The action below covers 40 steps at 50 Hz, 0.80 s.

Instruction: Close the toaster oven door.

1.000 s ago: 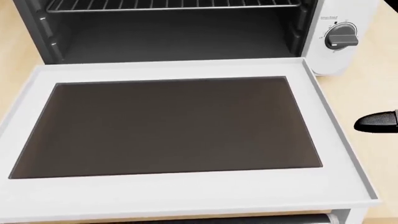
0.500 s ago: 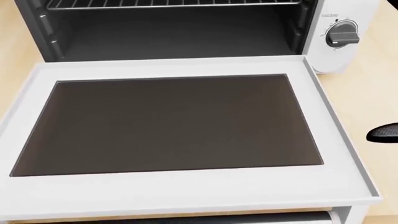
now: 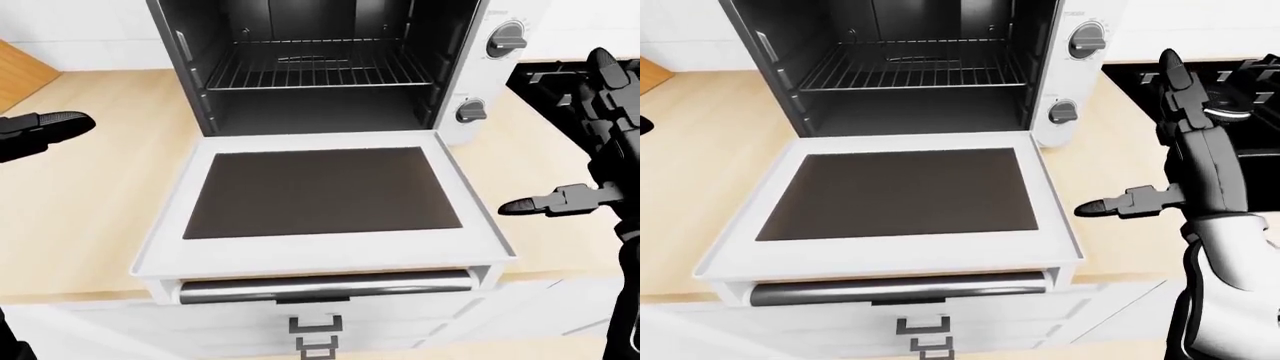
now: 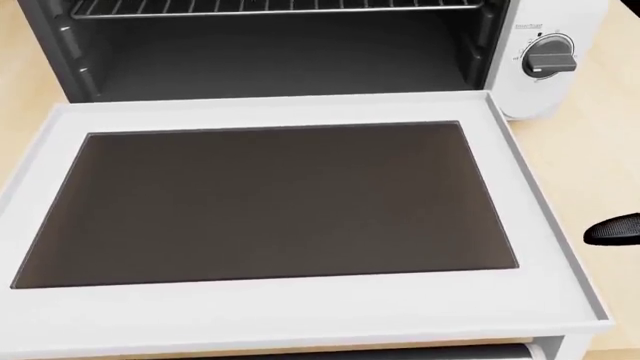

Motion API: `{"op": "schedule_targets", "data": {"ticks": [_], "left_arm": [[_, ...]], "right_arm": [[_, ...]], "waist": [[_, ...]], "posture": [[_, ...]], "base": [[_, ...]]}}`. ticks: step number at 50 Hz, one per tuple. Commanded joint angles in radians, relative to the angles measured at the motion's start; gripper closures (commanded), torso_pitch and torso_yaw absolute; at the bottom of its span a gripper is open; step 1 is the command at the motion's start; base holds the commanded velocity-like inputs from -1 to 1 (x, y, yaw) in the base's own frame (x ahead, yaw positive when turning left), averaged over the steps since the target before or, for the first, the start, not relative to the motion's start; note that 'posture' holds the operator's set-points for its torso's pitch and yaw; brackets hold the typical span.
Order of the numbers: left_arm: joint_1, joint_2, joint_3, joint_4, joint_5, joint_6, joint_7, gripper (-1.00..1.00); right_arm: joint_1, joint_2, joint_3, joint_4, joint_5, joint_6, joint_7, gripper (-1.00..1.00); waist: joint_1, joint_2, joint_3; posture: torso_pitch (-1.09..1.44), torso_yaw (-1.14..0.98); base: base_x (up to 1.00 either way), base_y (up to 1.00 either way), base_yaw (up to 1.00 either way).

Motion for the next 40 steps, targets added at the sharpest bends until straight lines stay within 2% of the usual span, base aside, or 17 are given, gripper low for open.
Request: {"op": "schedule_targets", "data": {"ticks": [1,21,40], "left_arm": [[-0.023,0.023,0.016,-0.026,0.002,-0.029,-0.001,-1.0],[-0.019,0.023,0.02,-0.029,0.002,-0.028,-0.002,-1.0],[-0.019,0.024,0.019,-0.026,0.001,-0.03,0.0,-1.0]], "right_arm": [[-0.015,-0.012,-0.009,-0.033,-0.006,-0.027,-0.002,-1.0],[0.013,0.022,0.0,-0.025,-0.031,-0.062,0.028,-1.0],[0.063,0.095,0.042,-0.073,-0.037,-0.051,0.092,-1.0]], "waist": [[0.0,0.002,-0.02],[-0.002,0.005,-0.021],[-0.004,0.006,-0.024]], "posture": [[0.0,0.0],[0.0,0.0],[0.0,0.0]], "base": [[0.0,0.0,0.0],[0.0,0.0,0.0],[0.0,0.0,0.0]]}}
